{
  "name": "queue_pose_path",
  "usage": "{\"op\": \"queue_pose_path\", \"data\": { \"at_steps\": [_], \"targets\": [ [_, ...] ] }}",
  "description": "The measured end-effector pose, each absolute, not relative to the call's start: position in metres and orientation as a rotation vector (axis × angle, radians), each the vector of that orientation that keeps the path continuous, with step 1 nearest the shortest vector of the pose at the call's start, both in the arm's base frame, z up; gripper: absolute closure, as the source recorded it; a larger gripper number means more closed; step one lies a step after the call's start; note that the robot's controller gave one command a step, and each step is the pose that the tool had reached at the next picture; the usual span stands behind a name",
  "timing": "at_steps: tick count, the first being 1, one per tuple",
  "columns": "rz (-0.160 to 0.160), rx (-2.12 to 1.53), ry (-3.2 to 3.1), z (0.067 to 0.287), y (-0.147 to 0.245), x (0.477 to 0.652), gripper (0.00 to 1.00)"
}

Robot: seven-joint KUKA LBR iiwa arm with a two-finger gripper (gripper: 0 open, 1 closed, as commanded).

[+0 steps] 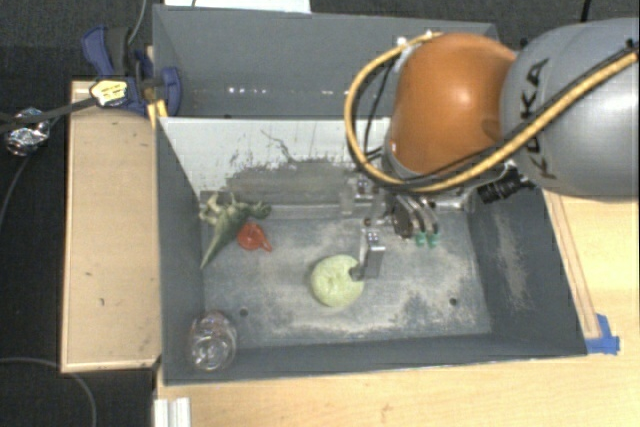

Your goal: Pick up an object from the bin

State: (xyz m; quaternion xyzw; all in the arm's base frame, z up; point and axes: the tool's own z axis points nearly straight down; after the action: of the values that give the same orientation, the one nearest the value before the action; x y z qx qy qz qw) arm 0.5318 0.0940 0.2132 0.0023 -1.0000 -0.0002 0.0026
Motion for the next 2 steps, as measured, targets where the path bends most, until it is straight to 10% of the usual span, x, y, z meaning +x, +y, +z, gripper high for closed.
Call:
{"op": "queue_pose_path", "data": {
  "at_steps": [2],
  "targets": [
    [-0.003, 0.086, -3.150, 0.193, 0.092, 0.534, 0.00]
  ]
}}
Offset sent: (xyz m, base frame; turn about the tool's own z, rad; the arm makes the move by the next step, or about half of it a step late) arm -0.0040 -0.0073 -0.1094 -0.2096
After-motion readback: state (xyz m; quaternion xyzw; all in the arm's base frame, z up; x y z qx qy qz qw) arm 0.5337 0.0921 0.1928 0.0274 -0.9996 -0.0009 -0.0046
